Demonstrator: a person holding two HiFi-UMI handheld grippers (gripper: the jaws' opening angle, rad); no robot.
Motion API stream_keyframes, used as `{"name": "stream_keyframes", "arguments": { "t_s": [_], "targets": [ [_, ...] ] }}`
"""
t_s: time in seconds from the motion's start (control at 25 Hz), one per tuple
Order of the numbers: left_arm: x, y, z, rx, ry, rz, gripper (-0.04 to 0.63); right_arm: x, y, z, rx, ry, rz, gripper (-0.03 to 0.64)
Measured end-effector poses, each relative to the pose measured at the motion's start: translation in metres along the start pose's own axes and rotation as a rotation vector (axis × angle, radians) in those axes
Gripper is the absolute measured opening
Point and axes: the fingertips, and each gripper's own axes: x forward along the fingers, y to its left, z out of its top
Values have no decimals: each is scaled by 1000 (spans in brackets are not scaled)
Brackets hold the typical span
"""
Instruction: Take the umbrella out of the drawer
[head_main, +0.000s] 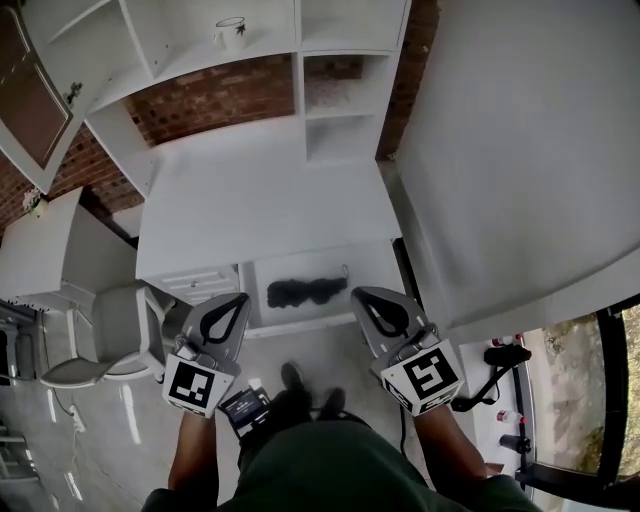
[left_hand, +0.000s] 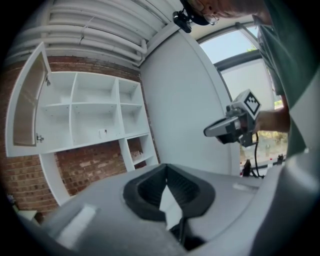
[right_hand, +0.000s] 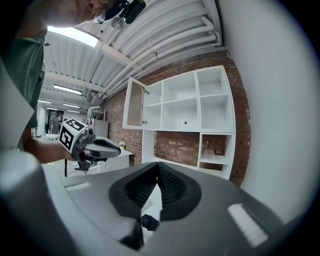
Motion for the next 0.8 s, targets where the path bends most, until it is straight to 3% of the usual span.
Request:
{"name": "stream_keyframes", "arguments": {
  "t_s": [0.48,0.8],
  "targets": [
    [58,66,2,-1,-91,-118,2,64,-18,15,-10,45,-101,6],
    [80,98,-18,5,-85,-170,2,109,-23,15,2,54,-121,8]
  ]
}}
